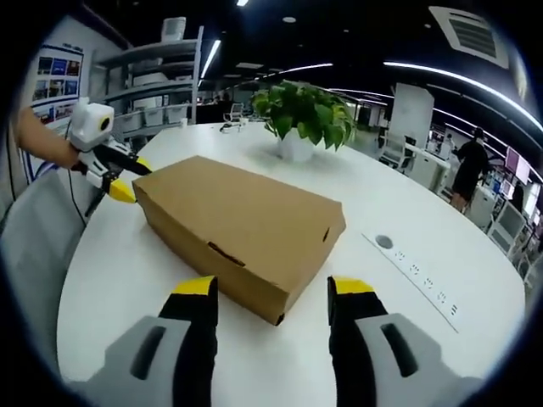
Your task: Operate the shoe box by opening the lid, removing the specified soft item, and placing it in the target area until the item is outside and the box remains undamaged.
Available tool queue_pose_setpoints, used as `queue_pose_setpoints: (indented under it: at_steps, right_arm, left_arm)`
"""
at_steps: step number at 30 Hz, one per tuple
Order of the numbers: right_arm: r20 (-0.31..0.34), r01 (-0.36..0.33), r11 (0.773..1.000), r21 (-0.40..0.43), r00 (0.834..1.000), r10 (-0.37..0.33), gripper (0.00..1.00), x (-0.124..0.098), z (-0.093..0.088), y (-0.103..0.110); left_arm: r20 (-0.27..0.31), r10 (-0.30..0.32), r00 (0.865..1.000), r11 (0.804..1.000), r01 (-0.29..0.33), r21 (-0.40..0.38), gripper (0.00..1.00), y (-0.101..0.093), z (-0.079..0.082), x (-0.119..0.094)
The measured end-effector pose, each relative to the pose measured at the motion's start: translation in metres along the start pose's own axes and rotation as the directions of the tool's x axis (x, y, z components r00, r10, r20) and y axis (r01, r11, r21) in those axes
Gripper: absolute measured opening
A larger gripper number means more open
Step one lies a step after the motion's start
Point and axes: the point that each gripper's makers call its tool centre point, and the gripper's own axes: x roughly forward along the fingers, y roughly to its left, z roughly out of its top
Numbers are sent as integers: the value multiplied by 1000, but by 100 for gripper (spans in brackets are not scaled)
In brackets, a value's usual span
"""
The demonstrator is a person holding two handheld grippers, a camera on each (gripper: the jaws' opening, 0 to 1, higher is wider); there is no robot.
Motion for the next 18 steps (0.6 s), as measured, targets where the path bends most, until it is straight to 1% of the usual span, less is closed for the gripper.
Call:
queue_pose_setpoints:
  at_steps: [7,9,18]
  right_arm:
    - [-13,-29,1000,4,1000,29,45,13,-3,-2]
    - [-17,-44,999,7,999,44,46,16,-4,-1]
    - [-14,-89,996,30,996,89,44,19,-7,4]
  left_arm:
    - [-5,19,1000,1000,-19,-16,50,2,-3,5]
    - [-8,23,1000,999,-23,-23,50,3,-3,6]
    - [-6,46,999,998,-47,-39,50,3,-5,9]
